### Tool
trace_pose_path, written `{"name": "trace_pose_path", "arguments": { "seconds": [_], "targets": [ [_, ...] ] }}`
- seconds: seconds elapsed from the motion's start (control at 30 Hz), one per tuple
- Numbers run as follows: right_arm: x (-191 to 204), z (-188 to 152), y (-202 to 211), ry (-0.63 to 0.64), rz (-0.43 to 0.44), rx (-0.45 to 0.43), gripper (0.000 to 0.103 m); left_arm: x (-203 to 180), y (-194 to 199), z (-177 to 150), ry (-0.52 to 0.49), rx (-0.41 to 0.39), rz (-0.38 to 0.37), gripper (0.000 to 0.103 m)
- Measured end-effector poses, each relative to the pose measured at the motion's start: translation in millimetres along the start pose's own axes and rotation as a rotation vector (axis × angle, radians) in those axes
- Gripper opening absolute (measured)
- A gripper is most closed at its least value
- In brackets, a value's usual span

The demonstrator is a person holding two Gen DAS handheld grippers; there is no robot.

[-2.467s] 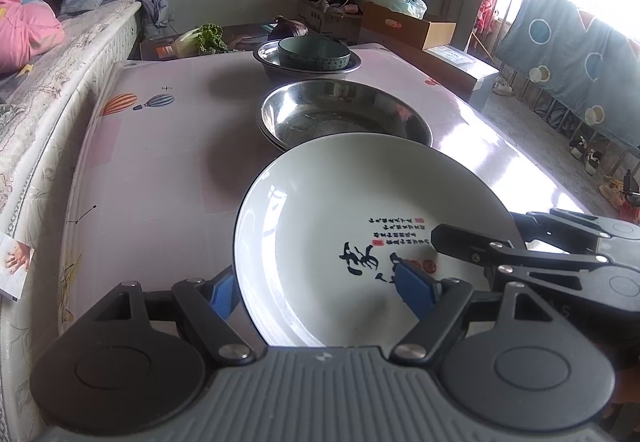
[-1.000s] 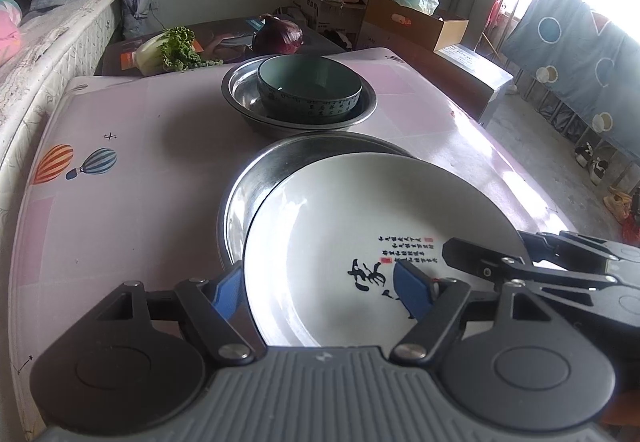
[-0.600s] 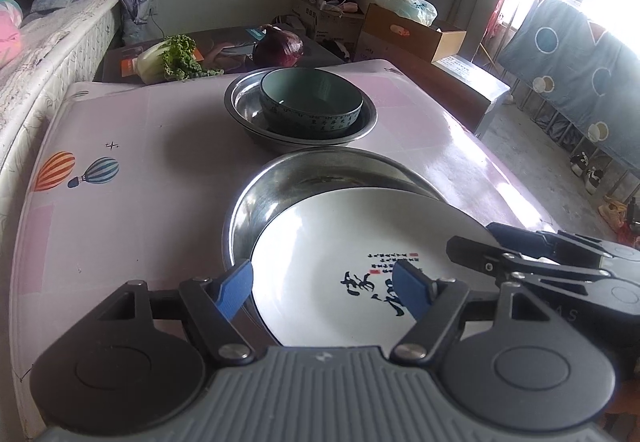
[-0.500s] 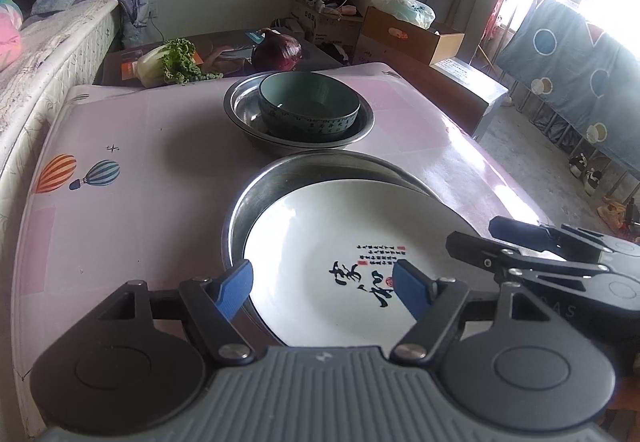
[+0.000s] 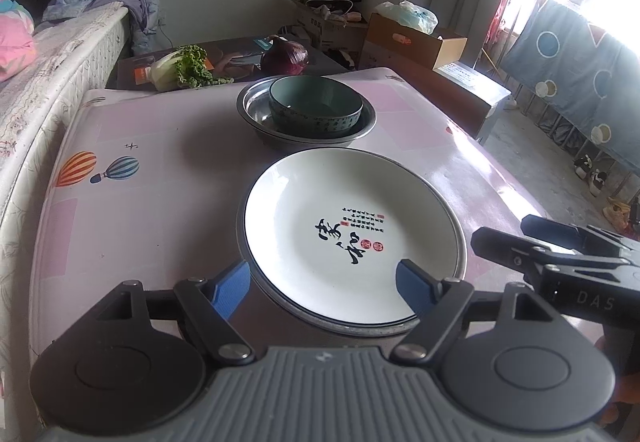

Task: Organize plates and bowls
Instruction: 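Set the white plate into the basins and open the right tool while the left tool opens, then move the right tool to the steel bowl holding the teal bowl while the left tool follows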

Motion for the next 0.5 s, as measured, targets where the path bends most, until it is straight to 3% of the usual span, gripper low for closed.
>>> {"name": "trace_pose_path", "arguments": {
  "seconds": [0.17, 0.3, 0.5],
  "targets": [
    [3.8, 0.4, 16.7, 0.012, 0.021, -0.024, 0.102, 0.2, 11.7, -4.1, -0.001, -0.011, 0.022, 0.088],
    [12.1, 2.3, 31.3, 0.064, 0.007, -0.061, 0.102, 1.3, 23.0, -7.9, 0.001, -0.023, 0.039, 0.092],
    [17.2, 9.9, 52.9, 0.102, -0.082, -0.151, 0.102, 3.5, 35.8, -12.9, -0.005, -0.037, 0.064, 0.093]
  ]
}}
Point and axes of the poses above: each gripper's, at about its wrist camera, not at the fingertips, and y roughly against the way its jaws point, x to its left, z to its top, the point moved 2 cm from there along -y, roughly the way its jaws point, and after that the axes turned 11 degrees about -y, right-handed, at the moved point
